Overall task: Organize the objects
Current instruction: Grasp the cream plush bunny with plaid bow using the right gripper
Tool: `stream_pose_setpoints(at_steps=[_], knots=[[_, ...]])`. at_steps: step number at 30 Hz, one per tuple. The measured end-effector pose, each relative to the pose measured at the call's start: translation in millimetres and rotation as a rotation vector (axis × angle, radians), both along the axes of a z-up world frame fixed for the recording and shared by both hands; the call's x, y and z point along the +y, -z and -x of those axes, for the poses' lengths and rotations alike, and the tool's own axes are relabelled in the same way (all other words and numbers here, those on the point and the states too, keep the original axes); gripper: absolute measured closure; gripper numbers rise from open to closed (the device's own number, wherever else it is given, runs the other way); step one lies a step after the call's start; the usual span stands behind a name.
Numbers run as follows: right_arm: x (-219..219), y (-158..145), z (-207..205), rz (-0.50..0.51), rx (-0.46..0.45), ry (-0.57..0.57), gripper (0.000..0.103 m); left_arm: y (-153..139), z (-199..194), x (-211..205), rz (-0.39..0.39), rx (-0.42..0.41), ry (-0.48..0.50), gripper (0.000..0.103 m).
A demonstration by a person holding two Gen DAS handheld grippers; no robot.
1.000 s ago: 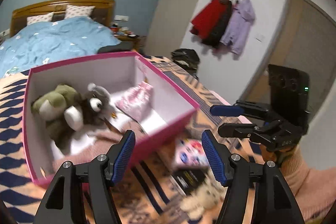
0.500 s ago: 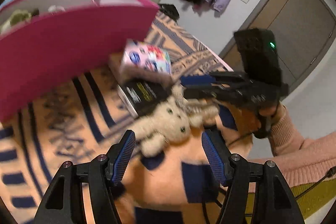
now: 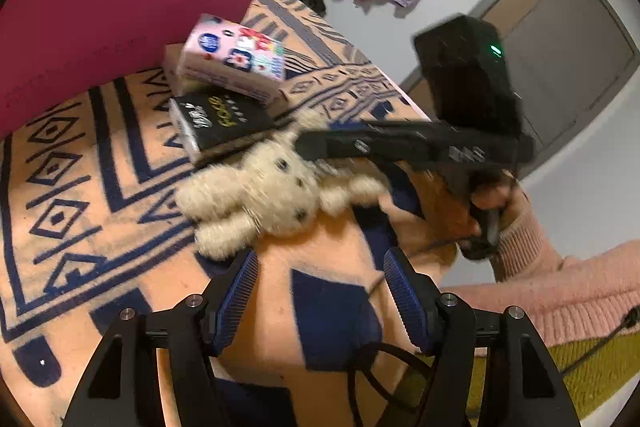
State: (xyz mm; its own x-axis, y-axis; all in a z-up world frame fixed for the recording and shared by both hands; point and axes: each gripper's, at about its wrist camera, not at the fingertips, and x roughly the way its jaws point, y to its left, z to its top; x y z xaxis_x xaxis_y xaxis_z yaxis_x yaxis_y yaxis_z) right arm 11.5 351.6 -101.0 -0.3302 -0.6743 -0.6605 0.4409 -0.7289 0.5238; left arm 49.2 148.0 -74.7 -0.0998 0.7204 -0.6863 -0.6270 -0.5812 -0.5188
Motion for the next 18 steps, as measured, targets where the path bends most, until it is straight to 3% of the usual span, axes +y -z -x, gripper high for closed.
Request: stream_pose_setpoints(at_steps=[5,10,14,18], knots=[[-14,-5,-12,0.042,-0.016,-0.067,0.061,1,15,-11,-0.006,-0.004,-0.076,0.036],[-33,-11,-16,-0.017,0.014,-0.145,0.062,-4,24,-21,-0.013,0.021,-0.123,0.037],[-35,-20,-5,-0.052,0.043,-0.156,0.062,-3,24,-20,-0.002,0.032,-0.109,0.037],[-49,-19,7,-0.103,0.031,-0.241,0.061,-1,19,-14,0.012,0.032,-0.077,0.037]])
